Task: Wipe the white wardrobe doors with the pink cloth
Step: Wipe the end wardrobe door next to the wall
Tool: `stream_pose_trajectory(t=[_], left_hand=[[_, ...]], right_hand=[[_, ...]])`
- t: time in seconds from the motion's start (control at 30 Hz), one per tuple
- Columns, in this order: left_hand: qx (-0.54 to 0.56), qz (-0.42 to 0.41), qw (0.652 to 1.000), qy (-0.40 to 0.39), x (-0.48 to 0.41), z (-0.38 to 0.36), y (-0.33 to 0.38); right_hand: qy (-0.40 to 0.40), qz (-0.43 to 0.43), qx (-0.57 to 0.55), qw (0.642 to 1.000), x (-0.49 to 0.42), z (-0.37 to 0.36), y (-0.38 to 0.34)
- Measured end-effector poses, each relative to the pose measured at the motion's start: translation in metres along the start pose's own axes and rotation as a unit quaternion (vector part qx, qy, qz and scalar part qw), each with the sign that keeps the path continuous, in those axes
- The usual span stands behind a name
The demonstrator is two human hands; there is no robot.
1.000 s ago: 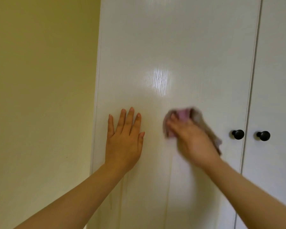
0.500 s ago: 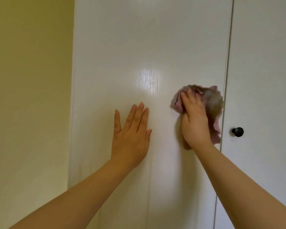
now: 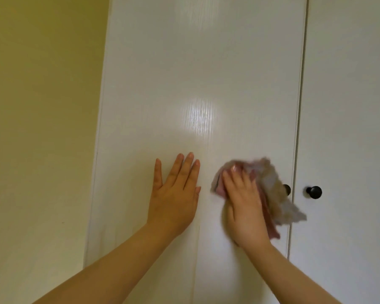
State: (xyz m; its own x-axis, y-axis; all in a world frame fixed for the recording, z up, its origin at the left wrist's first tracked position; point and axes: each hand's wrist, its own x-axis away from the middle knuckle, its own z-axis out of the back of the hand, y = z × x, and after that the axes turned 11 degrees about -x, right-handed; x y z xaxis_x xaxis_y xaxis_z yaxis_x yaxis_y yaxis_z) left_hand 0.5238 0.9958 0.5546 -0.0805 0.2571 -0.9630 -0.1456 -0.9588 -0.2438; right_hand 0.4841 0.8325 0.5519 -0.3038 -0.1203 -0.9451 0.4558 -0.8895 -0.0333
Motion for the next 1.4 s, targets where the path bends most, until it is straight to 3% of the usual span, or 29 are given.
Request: stream_pose_trajectory(t=[0.1, 0.27, 0.33, 0.4, 0.47, 0.57, 0.67, 0.8, 0.87, 1.0, 1.13, 1.2, 1.3, 1.4], left_hand=[[-0.007, -0.017, 1.000, -0.008, -0.001, 0.004, -0.004], [-0.010, -0.006, 1.000, -0.007, -0.001, 0.006, 0.000], [-0.012, -0.009, 1.000, -0.004, -0.002, 0.007, 0.000], [-0.016, -0.024, 0.999, -0.012, -0.002, 0.008, -0.005], [-0.002, -0.043, 0.999, -0.023, -0.003, 0.008, -0.010], [0.040, -0.049, 0.998, -0.013, -0.001, 0.011, -0.018], [0.067, 0.003, 0.998, 0.004, 0.012, 0.021, -0.037], [0.074, 0.102, 0.992, -0.015, 0.043, 0.024, -0.077], [0.081, 0.153, 0.984, -0.033, 0.052, 0.023, -0.095], [0.231, 0.297, 0.920, -0.111, 0.058, 0.023, -0.115], [0.451, 0.382, 0.776, -0.219, 0.072, 0.023, -0.125], [0.515, 0.387, 0.730, -0.227, 0.076, 0.026, -0.129], [0.570, 0.393, 0.680, -0.241, 0.080, 0.027, -0.132], [0.592, 0.390, 0.663, -0.241, 0.086, 0.026, -0.133]], right_hand=[[-0.026, 0.067, -0.010, 0.997, -0.002, 0.013, 0.011], [0.090, -0.106, -0.011, 0.990, -0.059, 0.022, 0.000], [0.072, -0.068, -0.005, 0.995, -0.019, -0.003, -0.012], [0.003, 0.011, 0.009, 1.000, 0.021, -0.015, -0.015], [-0.024, 0.046, 0.016, 0.999, 0.009, 0.000, -0.004], [0.046, -0.040, -0.001, 0.998, -0.047, 0.023, 0.000], [0.050, -0.043, -0.007, 0.998, -0.049, 0.005, -0.017], [-0.059, 0.094, -0.031, 0.993, 0.004, -0.014, -0.017], [-0.033, 0.108, -0.053, 0.992, -0.022, -0.003, -0.016], [0.043, -0.007, -0.049, 0.998, -0.072, -0.004, -0.048], [-0.086, 0.171, -0.020, 0.981, -0.033, -0.037, -0.060], [-0.121, 0.203, -0.039, 0.971, -0.036, -0.029, -0.059], [-0.078, 0.147, -0.059, 0.984, -0.075, -0.021, -0.071], [-0.013, 0.115, -0.007, 0.993, -0.082, -0.043, -0.089]])
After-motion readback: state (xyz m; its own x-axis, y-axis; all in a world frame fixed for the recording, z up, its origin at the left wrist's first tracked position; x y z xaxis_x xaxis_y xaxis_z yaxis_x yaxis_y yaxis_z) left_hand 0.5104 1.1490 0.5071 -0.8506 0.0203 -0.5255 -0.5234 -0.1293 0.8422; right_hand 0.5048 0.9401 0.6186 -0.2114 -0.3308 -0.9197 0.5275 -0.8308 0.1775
